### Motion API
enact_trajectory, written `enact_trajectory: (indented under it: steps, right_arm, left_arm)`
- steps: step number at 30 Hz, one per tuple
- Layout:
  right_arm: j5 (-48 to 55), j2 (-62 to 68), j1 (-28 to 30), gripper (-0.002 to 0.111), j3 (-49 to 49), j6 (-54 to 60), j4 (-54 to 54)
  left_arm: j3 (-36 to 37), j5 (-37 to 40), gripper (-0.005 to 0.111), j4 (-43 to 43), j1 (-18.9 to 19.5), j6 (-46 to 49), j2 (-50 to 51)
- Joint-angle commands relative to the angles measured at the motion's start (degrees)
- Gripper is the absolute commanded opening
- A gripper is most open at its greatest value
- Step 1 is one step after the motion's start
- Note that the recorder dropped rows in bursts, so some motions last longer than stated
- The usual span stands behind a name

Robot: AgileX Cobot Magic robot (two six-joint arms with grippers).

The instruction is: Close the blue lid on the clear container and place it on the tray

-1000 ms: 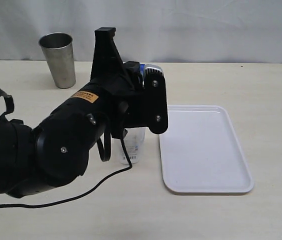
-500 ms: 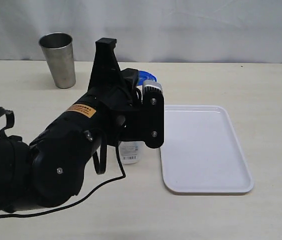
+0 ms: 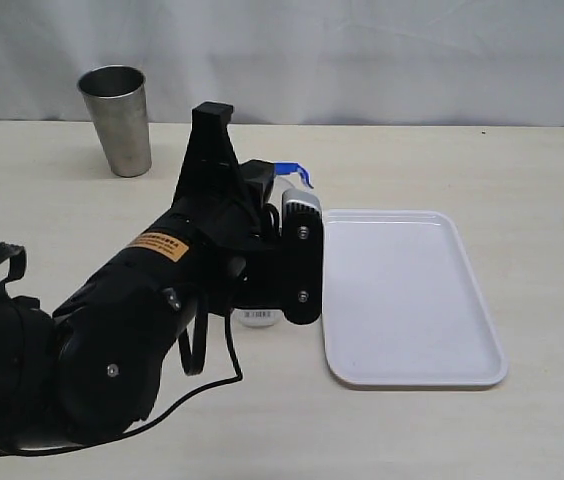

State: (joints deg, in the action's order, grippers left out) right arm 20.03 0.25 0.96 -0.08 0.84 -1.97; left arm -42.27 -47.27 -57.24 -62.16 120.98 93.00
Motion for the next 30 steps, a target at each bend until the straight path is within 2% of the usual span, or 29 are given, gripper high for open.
enact_trajectory:
  steps: [1, 21, 30]
  right_arm:
    - [-0.25, -0.25, 0.22, 0.005, 0.08, -0.13, -0.18]
    - [-0.25, -0.25, 0.22, 0.005, 0.08, -0.13, -0.18]
    - [-0.25, -0.25, 0.22, 0.005, 0.08, -0.13, -0.18]
  left_arm:
    - [0.24, 1.71, 0.0, -2.16, -0.49, 1.55, -0.37]
    - [0.95, 8.13, 0.0, -5.85, -0.49, 1.55, -0.37]
    - [0.95, 7.07, 0.0, -7.12, -2.28, 1.67, -0.37]
